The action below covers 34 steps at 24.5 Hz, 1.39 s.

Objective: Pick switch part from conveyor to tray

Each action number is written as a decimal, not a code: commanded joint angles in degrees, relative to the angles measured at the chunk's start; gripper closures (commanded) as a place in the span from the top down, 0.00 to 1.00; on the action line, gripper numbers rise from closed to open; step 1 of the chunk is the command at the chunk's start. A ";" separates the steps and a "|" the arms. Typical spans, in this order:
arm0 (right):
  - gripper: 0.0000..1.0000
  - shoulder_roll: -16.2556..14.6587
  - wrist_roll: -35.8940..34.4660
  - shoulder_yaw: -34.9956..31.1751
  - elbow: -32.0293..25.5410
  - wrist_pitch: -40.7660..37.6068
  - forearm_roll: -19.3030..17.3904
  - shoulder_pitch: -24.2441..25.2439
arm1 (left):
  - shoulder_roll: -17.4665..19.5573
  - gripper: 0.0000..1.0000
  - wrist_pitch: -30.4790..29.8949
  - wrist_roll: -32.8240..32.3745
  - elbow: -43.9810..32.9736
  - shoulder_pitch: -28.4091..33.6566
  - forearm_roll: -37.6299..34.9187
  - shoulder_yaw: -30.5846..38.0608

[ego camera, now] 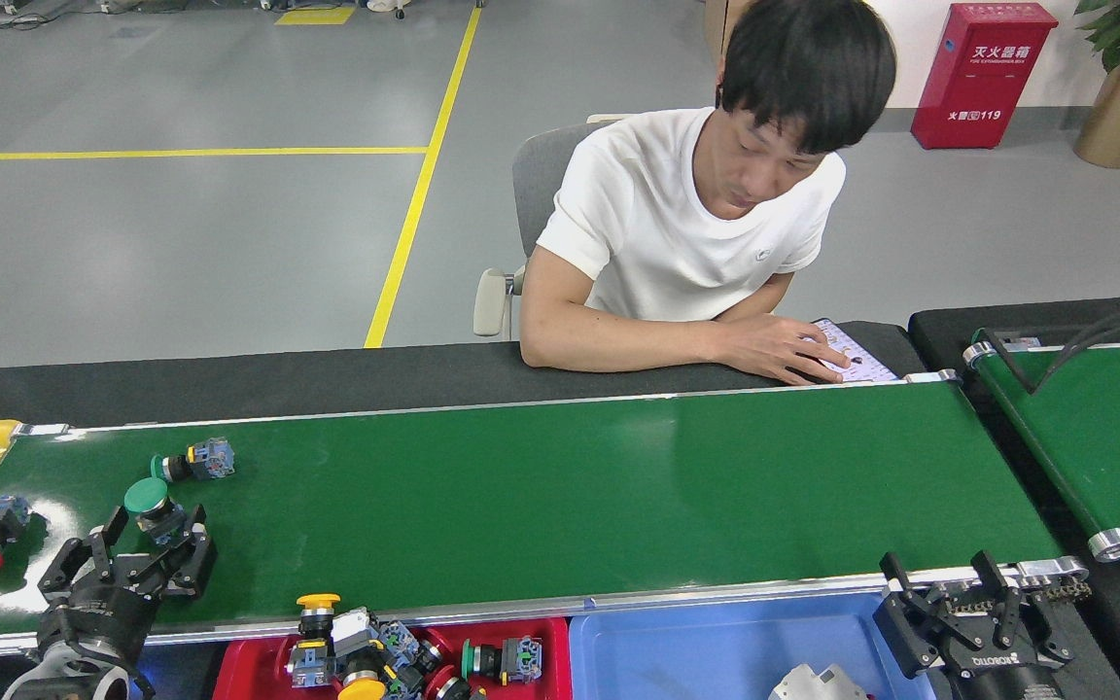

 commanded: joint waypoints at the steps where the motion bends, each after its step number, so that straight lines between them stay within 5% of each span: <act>1: 1.00 -0.46 -0.46 -0.22 -0.58 0.08 -0.22 -0.68 | 1.70 0.10 -0.87 0.60 0.86 -1.08 0.24 0.01; 8: 1.00 -0.46 -0.46 -0.22 -0.58 0.08 -0.22 -1.21 | 1.79 0.05 -1.66 0.69 -0.90 -0.20 2.61 0.10; 15: 1.00 -0.55 -0.46 -0.22 -0.49 -0.01 -0.22 -1.39 | 0.03 0.06 -7.63 0.69 -28.76 17.21 7.98 -0.34; 20: 1.00 -0.55 -0.55 -0.22 1.36 -0.01 -0.22 -1.39 | -1.90 0.07 -9.66 2.01 -41.15 27.14 7.19 -10.19; 25: 1.00 -0.55 -0.46 -0.22 1.36 -0.01 -0.22 -1.30 | -1.73 0.08 -9.66 7.20 -41.77 29.25 -1.69 -21.26; 29: 1.00 -0.55 -0.46 -0.22 1.27 -0.01 -0.22 -1.21 | -2.52 0.11 -9.57 8.87 -43.35 31.36 -5.82 -23.63; 31: 1.00 -0.55 -0.55 -0.22 1.18 -0.09 -0.22 -1.21 | -3.13 0.37 -9.39 8.87 -43.35 31.53 -5.82 -23.72; 33: 1.00 -0.55 -0.46 -0.22 1.18 -0.01 -0.22 -1.39 | -5.15 0.88 -9.39 8.87 -43.35 31.44 -5.82 -23.46; 34: 1.00 -0.55 -0.46 -0.22 1.27 -0.01 -0.22 -1.39 | -6.03 1.00 -9.39 8.95 -43.44 31.53 -5.82 -23.19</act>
